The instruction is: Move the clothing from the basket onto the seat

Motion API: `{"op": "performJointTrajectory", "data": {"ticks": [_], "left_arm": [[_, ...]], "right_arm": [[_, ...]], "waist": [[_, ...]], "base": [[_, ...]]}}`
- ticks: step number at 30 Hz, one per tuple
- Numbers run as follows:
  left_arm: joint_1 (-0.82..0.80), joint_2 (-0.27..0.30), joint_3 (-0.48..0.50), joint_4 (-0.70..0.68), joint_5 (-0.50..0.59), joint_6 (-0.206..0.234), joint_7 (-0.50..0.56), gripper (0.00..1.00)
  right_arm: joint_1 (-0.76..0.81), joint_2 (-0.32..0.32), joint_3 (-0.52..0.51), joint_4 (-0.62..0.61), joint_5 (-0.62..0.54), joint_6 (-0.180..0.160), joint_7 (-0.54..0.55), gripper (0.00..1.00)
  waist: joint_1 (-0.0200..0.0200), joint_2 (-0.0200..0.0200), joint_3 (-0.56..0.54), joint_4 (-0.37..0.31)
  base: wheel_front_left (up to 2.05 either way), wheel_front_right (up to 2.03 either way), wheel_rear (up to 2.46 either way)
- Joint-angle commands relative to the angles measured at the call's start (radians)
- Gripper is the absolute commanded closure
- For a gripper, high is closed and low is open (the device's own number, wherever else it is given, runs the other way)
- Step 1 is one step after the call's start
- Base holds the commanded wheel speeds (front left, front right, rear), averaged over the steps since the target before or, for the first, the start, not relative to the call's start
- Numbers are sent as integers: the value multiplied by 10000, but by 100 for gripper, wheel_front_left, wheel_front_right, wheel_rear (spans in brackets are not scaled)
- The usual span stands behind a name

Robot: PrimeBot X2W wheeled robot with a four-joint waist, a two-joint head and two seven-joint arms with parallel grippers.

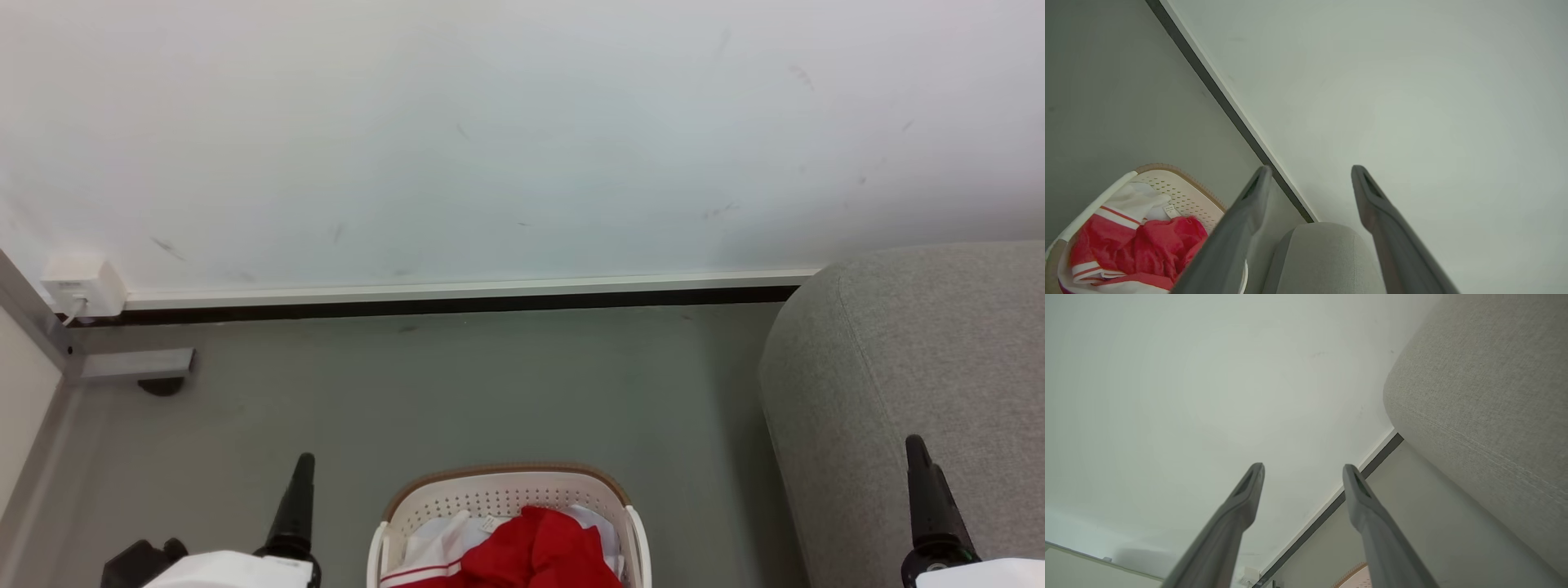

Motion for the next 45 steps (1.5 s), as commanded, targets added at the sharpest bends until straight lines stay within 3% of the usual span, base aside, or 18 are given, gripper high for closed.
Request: {"op": "performJointTrajectory", "data": {"ticks": [1, 25, 45], "left_arm": [[-64, 79, -73, -185, 805, 161, -150, 0], [130, 153, -667, -393, 4694, 725, -990, 0], [273, 318, -1102, -439, 7083, 1092, -1544, 0]], "right_arm": [[16, -107, 90, -244, -679, 31, -165, 0], [300, -136, 512, -270, -4161, 45, -1003, 0], [571, -153, 580, -420, -6355, 56, -1562, 0]], "waist": [[0, 0, -1, 8], [0, 0, -2, 95], [0, 0, -34, 137]], "base": [[0, 0, 0], [0, 0, 0], [0, 0, 0]]}}
